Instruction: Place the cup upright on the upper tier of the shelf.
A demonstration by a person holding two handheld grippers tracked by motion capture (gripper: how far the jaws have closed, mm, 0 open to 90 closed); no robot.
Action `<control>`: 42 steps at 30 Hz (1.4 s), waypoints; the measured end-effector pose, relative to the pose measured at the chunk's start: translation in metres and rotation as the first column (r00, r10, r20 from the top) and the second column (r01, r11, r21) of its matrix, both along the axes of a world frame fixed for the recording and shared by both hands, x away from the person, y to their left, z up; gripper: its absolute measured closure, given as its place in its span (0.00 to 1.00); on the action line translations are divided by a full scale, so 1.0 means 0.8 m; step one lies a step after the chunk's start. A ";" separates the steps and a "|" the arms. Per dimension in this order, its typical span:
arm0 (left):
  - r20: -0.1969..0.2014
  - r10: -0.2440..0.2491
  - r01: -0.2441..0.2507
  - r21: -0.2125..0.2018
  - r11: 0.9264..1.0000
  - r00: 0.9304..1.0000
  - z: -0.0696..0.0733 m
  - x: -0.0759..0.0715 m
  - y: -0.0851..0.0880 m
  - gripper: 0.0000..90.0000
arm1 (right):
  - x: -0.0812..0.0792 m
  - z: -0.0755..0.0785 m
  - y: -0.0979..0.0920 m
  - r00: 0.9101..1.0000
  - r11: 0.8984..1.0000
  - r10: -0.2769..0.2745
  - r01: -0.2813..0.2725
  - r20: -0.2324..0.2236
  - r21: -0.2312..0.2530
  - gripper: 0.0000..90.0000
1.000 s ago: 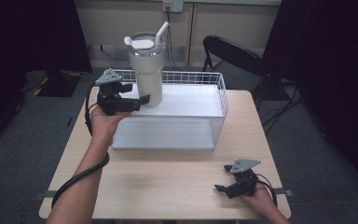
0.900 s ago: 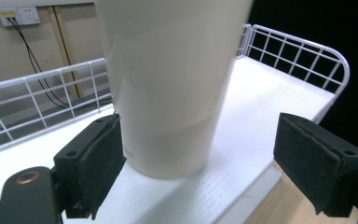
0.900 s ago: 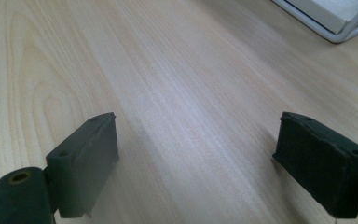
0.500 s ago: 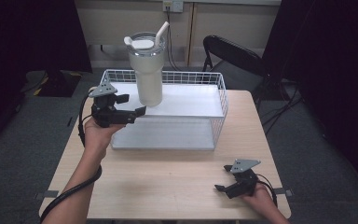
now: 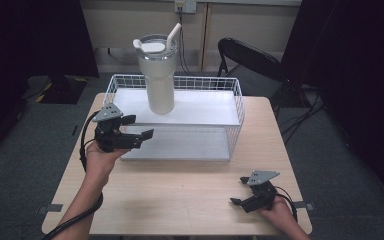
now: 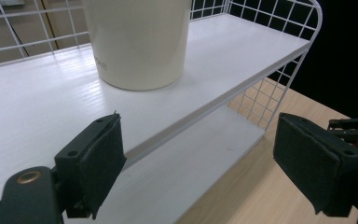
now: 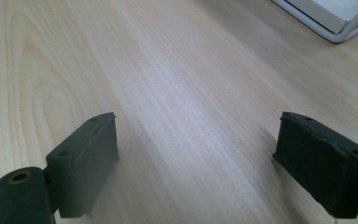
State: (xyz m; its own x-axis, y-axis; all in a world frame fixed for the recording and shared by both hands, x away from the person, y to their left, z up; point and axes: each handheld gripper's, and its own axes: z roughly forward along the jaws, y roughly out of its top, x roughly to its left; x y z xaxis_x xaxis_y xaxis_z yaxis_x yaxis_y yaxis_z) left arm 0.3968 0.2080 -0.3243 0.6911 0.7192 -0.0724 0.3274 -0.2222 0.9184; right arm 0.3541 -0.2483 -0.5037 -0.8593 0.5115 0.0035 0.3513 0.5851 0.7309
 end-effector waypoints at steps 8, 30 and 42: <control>-0.006 -0.022 0.022 0.011 1.000 1.000 -0.025 -0.010 -0.008 0.18 | 0.000 0.000 0.000 1.000 1.000 0.000 0.000 0.000 0.000 0.14; -0.072 -0.063 0.062 -0.008 0.998 0.995 -0.116 -0.024 -0.015 0.18 | 0.000 0.000 0.000 1.000 1.000 0.000 0.000 0.000 0.000 0.14; -0.096 -0.057 0.058 0.008 0.998 0.994 -0.160 -0.040 -0.008 0.18 | 0.000 0.000 0.000 1.000 1.000 0.000 0.000 0.000 0.000 0.14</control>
